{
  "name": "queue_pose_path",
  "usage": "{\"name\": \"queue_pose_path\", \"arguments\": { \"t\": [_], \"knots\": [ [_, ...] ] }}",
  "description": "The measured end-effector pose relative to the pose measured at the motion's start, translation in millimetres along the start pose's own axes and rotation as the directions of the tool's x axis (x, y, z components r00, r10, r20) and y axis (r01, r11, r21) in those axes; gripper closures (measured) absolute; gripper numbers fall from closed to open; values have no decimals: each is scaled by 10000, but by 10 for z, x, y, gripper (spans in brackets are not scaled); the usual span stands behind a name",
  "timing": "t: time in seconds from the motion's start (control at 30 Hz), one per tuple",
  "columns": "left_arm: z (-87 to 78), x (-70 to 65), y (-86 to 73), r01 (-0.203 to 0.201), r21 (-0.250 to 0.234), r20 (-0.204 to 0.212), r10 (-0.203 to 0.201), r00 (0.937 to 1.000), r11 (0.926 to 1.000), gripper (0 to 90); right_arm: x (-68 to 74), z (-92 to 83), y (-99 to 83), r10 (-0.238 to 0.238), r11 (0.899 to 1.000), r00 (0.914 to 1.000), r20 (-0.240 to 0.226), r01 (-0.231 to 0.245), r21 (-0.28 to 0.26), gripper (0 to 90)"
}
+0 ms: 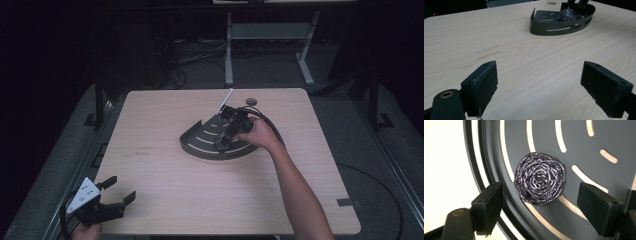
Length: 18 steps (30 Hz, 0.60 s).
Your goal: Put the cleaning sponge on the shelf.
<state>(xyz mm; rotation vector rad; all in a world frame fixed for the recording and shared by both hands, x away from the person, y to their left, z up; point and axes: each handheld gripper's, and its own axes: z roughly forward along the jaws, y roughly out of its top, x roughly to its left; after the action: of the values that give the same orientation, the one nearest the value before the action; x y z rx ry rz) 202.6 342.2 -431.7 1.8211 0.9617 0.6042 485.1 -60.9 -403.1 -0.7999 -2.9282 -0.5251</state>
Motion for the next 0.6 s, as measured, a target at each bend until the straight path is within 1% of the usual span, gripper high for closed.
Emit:
{"name": "queue_pose_path", "arguments": {
  "t": [0.2, 0.37, 0.6],
  "knots": [
    [-2, -1, -1, 33, -10, -24, -33, 10000, 10000, 133, 19, -79, -34, -63, 9999, 10000, 61, 63, -89, 208],
    [-1, -3, -4, 48, 2, -35, -48, 10000, 10000, 133, 32, -135, -68, -57, 10000, 9998, 177, 58, -24, 208],
    [13, -12, -3, 25, 24, -10, -25, 10000, 10000, 133, 59, -185, -142, -155, 9996, 9998, 150, 159, -223, 207]
  ]
}}
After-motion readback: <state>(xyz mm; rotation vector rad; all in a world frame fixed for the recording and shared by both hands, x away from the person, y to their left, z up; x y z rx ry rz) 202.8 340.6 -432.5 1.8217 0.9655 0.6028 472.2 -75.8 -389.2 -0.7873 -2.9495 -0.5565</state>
